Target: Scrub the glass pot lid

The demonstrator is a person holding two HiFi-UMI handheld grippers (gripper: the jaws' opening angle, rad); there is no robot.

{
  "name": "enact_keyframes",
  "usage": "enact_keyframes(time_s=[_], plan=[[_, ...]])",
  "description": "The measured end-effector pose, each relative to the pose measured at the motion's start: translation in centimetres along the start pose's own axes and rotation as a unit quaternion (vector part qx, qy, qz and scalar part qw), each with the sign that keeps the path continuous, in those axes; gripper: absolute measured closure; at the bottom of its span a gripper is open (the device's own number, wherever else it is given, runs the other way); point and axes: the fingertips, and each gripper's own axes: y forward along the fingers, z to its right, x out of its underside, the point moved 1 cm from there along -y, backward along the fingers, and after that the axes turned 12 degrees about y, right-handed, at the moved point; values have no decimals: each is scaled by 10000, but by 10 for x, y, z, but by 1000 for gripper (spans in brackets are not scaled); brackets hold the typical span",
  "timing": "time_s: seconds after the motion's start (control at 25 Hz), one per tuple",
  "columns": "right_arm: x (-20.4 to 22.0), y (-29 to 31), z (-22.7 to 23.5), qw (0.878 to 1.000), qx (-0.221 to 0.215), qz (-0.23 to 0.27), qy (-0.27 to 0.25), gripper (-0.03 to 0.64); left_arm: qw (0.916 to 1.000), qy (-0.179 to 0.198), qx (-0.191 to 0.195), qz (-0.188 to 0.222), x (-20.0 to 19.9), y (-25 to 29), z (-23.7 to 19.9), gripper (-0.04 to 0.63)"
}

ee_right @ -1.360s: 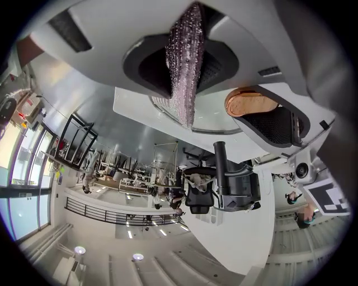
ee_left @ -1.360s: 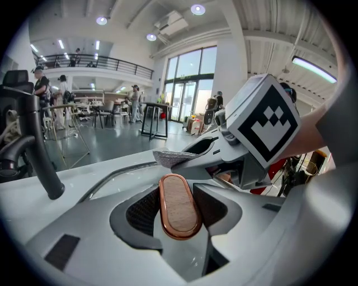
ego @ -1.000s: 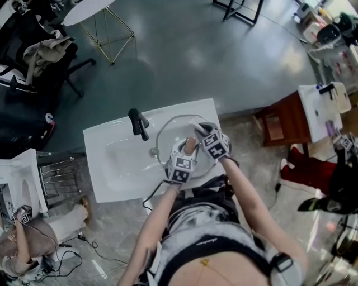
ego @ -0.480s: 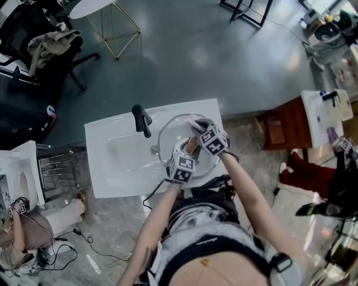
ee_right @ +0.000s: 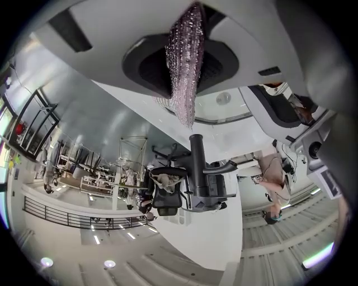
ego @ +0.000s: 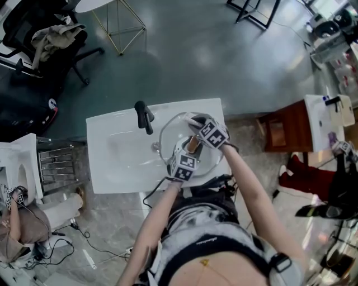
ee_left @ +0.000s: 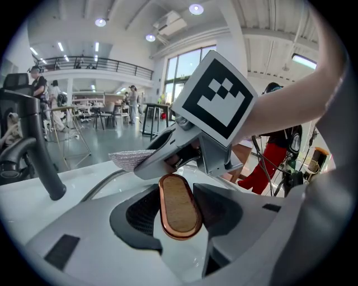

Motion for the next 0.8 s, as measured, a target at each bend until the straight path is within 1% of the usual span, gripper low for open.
enact_keyframes(time_s=[0.2, 0.48, 0.8], plan=[[-7, 8, -8, 9997, -166, -71, -184, 523, 10000, -11, 22, -20, -1, -1, 0, 408], [-18, 21, -29, 9957, -518, -206, -741, 523, 10000, -18, 12, 10, -2, -1, 0, 409], [-23, 26, -39, 9910, -924, -279, -926, 523, 10000, -14, -2, 19, -1, 1, 1, 409]])
